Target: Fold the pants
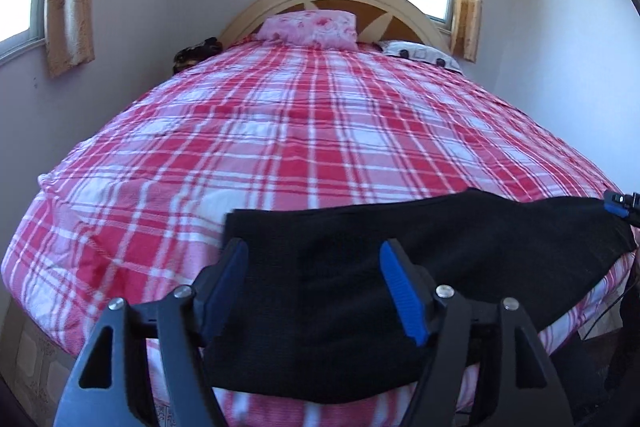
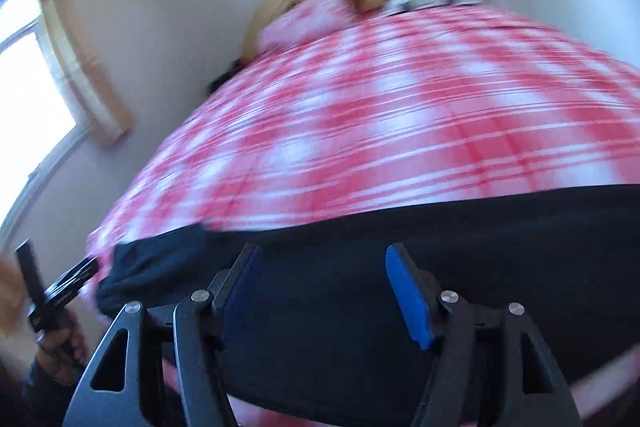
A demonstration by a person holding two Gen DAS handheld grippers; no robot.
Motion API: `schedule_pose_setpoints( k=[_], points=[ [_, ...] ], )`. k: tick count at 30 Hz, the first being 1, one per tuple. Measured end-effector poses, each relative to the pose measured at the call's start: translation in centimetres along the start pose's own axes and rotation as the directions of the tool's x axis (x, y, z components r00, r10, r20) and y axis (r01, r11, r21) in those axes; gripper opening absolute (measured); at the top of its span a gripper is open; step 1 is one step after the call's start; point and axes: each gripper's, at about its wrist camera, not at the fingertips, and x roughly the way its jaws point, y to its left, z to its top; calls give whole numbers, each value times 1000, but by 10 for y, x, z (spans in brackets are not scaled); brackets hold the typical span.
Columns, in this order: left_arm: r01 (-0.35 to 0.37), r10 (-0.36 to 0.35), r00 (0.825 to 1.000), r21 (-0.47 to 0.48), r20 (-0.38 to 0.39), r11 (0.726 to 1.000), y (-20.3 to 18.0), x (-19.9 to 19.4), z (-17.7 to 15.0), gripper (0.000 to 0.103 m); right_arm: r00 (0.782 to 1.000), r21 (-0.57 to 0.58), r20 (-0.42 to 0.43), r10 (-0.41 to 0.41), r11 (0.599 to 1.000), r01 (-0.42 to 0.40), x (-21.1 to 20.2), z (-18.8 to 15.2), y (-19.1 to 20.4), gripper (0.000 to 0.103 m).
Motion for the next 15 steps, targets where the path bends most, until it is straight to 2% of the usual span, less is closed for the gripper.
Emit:
schedule_pose_setpoints(
  k=[3,6,8,9,10,12,15],
  points=[
    [8,-8,1000,21,-13,1000,-15,10,-3,72,981,133,46,-186,975,179,-41,12,-92,66],
    [-8,9,999,16,-46,1000,-21,23,-6,71,932,349,80,-353,886,306,-89,18,-198,66],
    [-20,21,998,7,-61,1000,-23,31,-7,71,901,425,80,-426,832,356,-108,23,-248,66],
    [-33,33,997,7,-66,999,-24,33,-8,71,898,455,73,-434,816,357,-115,28,-273,66],
    [-44,45,997,7,-67,999,-25,36,-9,71,899,475,69,-432,807,351,-119,30,-287,66],
    [-67,68,996,12,-65,998,-28,38,-9,71,915,511,53,-399,799,318,-122,36,-317,66],
    [-94,94,993,13,-67,996,-31,41,-8,72,967,551,27,-255,811,199,-105,47,-351,66]
  ],
)
